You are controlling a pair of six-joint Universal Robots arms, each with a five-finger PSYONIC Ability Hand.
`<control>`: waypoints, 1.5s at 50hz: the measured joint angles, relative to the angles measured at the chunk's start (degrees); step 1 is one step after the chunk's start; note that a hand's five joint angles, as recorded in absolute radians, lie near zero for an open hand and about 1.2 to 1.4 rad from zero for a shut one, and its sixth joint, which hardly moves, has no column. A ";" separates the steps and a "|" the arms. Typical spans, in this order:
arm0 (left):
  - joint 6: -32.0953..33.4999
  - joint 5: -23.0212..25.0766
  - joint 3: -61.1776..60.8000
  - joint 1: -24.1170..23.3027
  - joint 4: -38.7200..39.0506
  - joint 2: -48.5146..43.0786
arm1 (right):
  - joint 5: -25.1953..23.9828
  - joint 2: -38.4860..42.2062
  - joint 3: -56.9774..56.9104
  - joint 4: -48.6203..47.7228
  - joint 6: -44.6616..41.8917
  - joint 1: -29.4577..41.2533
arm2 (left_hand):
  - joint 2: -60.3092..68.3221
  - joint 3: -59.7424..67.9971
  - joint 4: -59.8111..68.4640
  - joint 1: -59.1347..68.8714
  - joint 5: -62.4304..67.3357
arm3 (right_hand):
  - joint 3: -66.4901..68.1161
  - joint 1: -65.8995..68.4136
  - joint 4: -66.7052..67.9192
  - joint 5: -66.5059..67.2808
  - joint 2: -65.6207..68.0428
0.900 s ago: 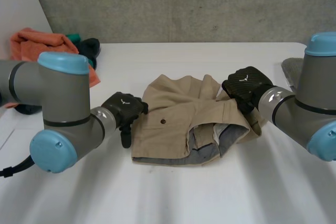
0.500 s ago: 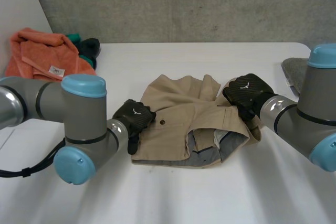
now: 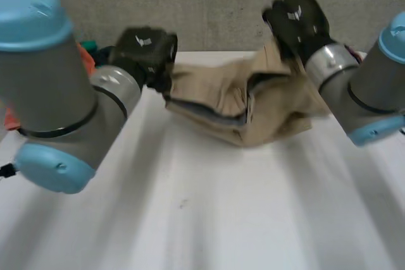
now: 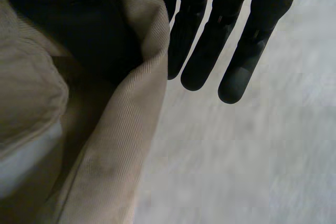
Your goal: Fold the laundry.
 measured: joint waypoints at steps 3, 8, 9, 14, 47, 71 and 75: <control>-2.79 -1.66 -2.19 -2.64 0.91 4.60 | -3.42 1.75 -2.93 -7.37 4.95 0.83 | 0.38 0.55 0.27 0.21 0.00 | 0.00 0.00 0.00 0.00 0.00; -4.04 -3.67 -7.25 -8.15 5.07 8.25 | -9.17 4.68 -4.67 -17.29 14.09 1.23 | 0.82 0.99 0.58 0.21 0.00 | 0.01 0.00 0.01 -0.01 0.00; -3.94 -3.98 -8.52 -9.89 6.65 8.28 | -10.70 5.55 -4.49 -19.45 16.55 1.13 | 0.91 1.13 0.59 0.21 0.00 | 0.01 0.00 0.00 0.00 0.00; -2.52 -4.78 -10.94 -16.78 12.56 3.85 | -15.04 8.77 -2.27 -25.24 22.56 0.04 | 1.00 1.30 0.81 0.46 0.09 | -1.20 -0.26 -1.35 -0.63 -1.40; 1.68 4.01 -12.65 0.06 -5.17 6.39 | 11.83 -16.09 5.02 34.30 9.49 -10.58 | -52.67 -51.88 -53.86 -45.29 -50.28 | -56.23 -51.40 -56.74 -53.73 -55.77; 12.87 11.88 -13.27 7.06 0.52 -13.97 | 1.85 -16.79 22.56 54.24 -12.96 -14.61 | -38.26 -37.62 -38.97 -29.97 -35.13 | -56.17 -51.40 -56.67 -53.72 -55.72; 12.97 10.41 -12.42 5.11 1.55 -15.61 | 0.87 -17.59 28.13 51.97 -11.92 -11.84 | -27.73 -27.64 -29.06 -19.38 -25.48 | -56.12 -51.40 -56.61 -53.67 -55.68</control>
